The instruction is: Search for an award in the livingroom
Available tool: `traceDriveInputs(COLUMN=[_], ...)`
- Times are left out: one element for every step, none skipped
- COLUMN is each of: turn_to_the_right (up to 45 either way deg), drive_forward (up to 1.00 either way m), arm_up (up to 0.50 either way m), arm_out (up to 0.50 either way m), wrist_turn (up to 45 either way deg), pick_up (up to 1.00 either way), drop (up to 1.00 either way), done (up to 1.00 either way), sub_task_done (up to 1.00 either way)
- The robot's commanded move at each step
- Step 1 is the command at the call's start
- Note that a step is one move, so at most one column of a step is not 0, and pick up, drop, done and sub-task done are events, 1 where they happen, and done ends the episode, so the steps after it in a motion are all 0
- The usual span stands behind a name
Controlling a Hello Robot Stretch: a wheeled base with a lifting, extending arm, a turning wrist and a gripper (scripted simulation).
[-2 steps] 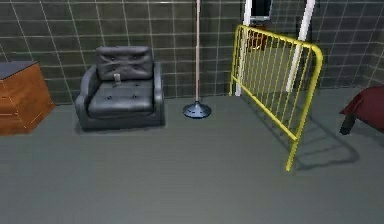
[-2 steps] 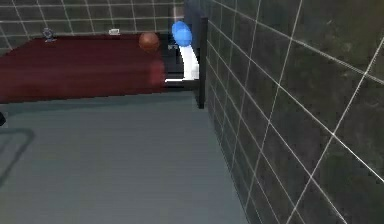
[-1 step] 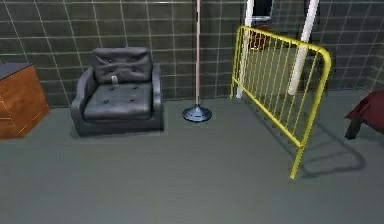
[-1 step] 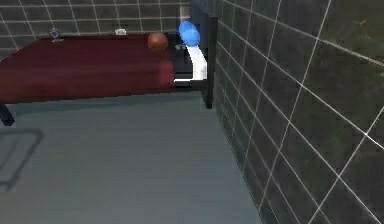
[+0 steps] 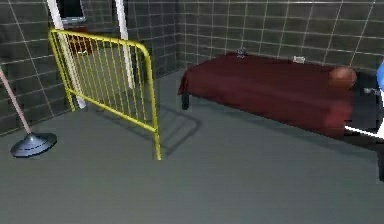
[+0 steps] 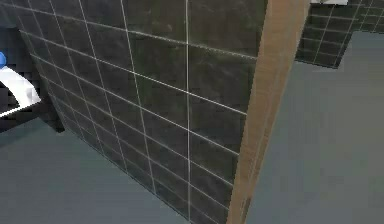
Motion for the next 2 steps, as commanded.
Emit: traceDriveInputs(turn_to_the_right=[12.0,0.0], drive_forward=[0.0,1.0], arm_up=[0.0,0.0], arm_out=[0.0,0.0], wrist_turn=[0.0,0.0], pick_up=[0.0,0.0], drop=[0.0,0.0], done=[0.0,0.0], sub_task_done=[0.0,0.0])
